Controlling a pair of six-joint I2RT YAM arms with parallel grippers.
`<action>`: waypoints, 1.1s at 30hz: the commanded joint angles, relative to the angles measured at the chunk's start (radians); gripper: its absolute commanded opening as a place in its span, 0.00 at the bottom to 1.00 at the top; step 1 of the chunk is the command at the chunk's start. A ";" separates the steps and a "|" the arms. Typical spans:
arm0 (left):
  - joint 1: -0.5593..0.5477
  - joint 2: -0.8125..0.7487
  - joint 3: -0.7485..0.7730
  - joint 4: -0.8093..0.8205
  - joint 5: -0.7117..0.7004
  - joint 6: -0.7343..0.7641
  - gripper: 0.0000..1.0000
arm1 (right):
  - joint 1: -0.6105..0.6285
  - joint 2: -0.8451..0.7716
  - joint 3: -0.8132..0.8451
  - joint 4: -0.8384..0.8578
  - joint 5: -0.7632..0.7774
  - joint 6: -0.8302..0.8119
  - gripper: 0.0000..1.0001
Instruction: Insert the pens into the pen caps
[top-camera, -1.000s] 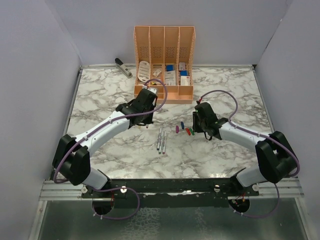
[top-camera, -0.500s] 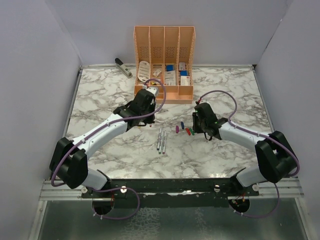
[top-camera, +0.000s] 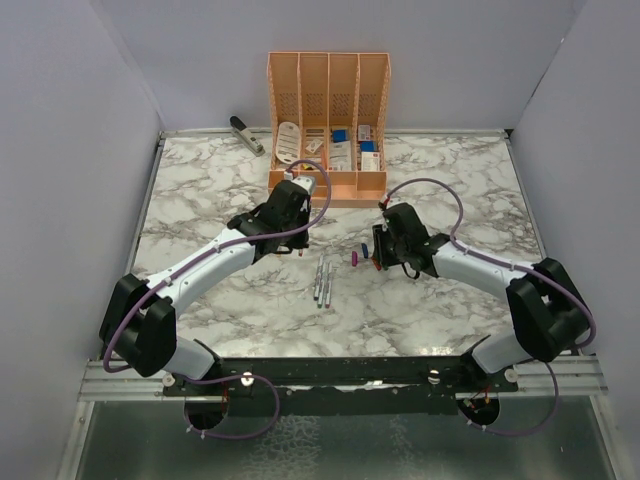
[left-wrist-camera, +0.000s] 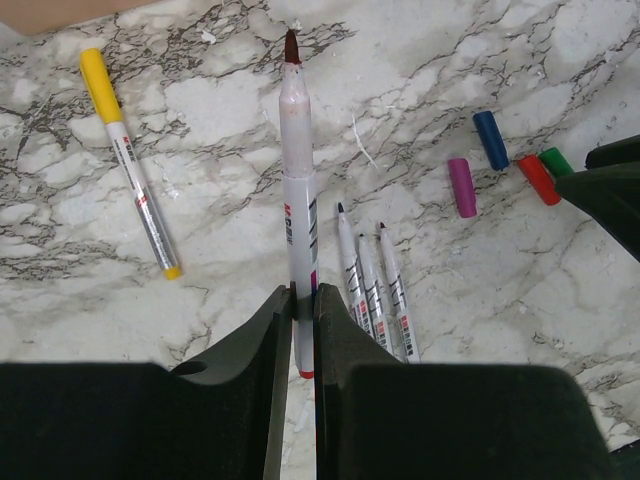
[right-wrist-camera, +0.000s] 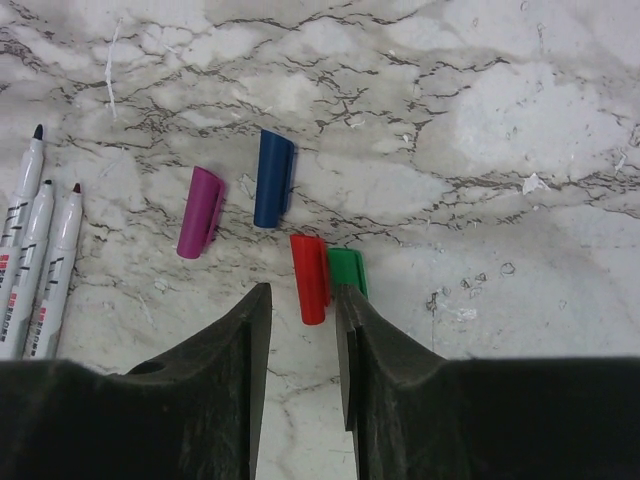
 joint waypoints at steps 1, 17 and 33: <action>0.006 0.009 -0.007 0.021 0.018 -0.012 0.00 | 0.012 0.033 0.040 0.031 -0.050 -0.030 0.34; 0.022 0.022 -0.004 0.021 0.027 -0.011 0.00 | 0.019 0.115 0.075 0.025 -0.065 -0.036 0.36; 0.032 0.032 -0.002 0.022 0.042 -0.007 0.00 | 0.018 0.166 0.072 0.014 -0.049 -0.017 0.34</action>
